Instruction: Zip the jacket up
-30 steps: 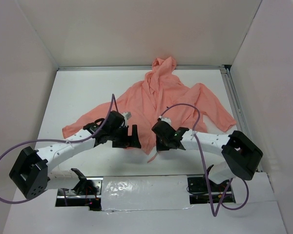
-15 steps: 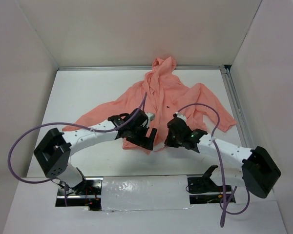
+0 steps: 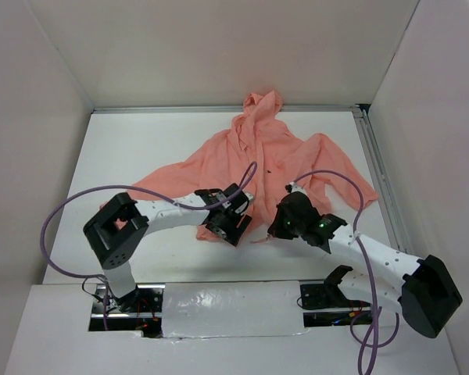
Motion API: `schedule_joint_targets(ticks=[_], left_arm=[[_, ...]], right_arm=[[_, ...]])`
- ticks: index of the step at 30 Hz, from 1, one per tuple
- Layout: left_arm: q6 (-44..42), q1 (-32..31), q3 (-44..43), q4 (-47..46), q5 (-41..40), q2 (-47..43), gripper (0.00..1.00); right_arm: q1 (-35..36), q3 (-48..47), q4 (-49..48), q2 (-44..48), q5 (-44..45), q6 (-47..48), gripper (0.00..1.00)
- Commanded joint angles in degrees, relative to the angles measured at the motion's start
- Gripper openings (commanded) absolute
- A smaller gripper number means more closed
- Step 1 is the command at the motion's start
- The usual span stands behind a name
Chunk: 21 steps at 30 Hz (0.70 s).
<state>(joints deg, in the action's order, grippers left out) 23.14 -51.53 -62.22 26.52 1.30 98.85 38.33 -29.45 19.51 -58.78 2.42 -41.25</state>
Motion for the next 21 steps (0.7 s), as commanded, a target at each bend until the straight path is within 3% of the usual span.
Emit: schedule_joint_targets(ticks=[1, 6, 14, 16, 17, 19, 20, 21], left_arm=[[3.04, -0.76, -3.87, 2.98, -5.41, 4.06, 0.76], [9.02, -1.64, -5.46, 6.08, -7.01, 8.11, 0.63], [10.44, -3.14, -5.98, 5.47, -4.73, 9.61, 0.65], [10.53, -3.49, -6.34, 5.21, -4.29, 9.87, 0.62], [10.87, -4.19, -6.69, 5.12, -4.81, 10.05, 0.59], [11.58, -4.81, -7.48, 5.73, -4.99, 11.53, 0.44], [11.58, -4.90, -7.66, 6.17, -4.64, 12.76, 0.30], [11.32, -5.07, -7.66, 6.17, -4.03, 13.38, 0.23]], right_arm=[[-0.62, 0.62, -3.07, 1.83, -0.39, 1.09, 0.00], [-1.15, 1.06, -3.07, 0.51, -1.54, 0.91, 0.00], [-1.41, 1.77, -3.07, 0.07, -0.83, 0.48, 0.00], [-1.41, 1.94, -2.90, -0.01, -0.40, 0.12, 0.00], [-1.50, 2.03, -2.90, -0.10, -0.13, -0.14, 0.00], [-1.67, 2.29, -2.63, -0.01, 0.92, -1.11, 0.00], [-1.85, 2.38, -2.28, 0.07, 1.19, -1.37, 0.00], [-1.85, 2.56, -2.19, 0.07, 1.54, -1.81, 0.00]])
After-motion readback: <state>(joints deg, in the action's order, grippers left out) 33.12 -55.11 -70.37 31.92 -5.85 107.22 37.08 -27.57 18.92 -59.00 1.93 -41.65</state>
